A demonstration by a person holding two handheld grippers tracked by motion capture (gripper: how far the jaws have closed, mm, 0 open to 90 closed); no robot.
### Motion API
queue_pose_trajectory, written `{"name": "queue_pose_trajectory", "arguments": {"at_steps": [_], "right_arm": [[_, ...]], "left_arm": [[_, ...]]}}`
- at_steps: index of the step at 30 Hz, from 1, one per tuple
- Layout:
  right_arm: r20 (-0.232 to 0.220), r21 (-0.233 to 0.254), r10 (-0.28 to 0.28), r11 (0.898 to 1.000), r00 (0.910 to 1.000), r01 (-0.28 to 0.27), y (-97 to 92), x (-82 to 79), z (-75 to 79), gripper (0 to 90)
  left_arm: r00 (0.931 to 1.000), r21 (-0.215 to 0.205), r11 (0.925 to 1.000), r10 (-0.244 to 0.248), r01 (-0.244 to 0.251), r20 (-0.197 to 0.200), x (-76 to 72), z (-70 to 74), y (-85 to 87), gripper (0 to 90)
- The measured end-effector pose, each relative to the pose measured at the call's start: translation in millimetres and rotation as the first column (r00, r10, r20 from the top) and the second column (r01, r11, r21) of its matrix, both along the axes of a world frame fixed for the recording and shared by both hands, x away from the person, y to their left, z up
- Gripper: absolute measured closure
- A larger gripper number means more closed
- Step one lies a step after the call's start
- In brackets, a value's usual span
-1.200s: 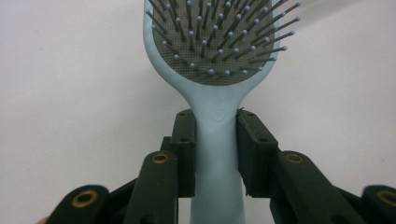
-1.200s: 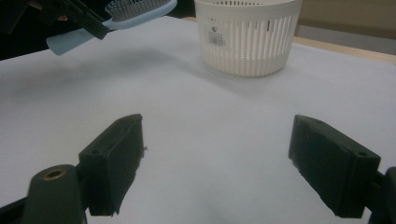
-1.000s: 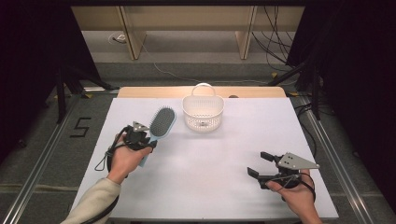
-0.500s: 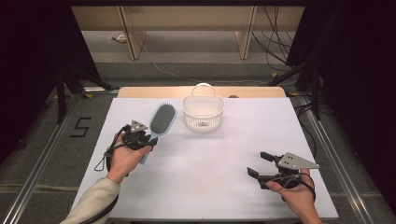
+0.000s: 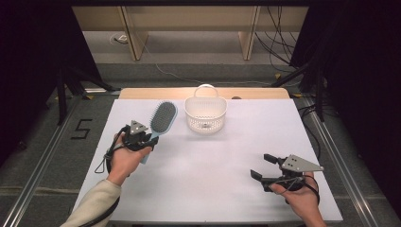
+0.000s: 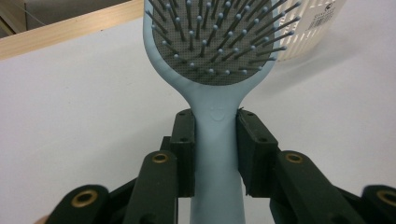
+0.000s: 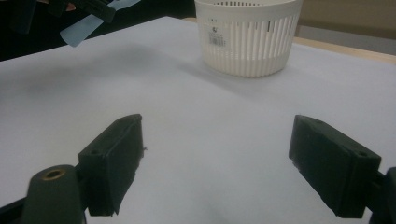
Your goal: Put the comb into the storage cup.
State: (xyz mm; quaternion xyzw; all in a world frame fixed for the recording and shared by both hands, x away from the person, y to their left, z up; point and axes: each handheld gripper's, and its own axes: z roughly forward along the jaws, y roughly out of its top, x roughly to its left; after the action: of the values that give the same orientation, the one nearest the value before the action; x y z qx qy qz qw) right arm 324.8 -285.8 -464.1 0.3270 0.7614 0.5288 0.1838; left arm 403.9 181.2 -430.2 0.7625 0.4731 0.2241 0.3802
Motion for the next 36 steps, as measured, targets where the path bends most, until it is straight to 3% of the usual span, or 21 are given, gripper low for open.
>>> {"name": "queue_pose_trajectory", "arguments": {"at_steps": [36], "right_arm": [[0.001, 0.001, 0.000, 1.000, 1.0000, 0.000, 0.2, 0.1, -0.5, 17.4]], "left_arm": [[0.9940, -0.076, 0.9971, 0.019, -0.011, 0.108, 0.7, 5.2, 3.7, 69.7]]}}
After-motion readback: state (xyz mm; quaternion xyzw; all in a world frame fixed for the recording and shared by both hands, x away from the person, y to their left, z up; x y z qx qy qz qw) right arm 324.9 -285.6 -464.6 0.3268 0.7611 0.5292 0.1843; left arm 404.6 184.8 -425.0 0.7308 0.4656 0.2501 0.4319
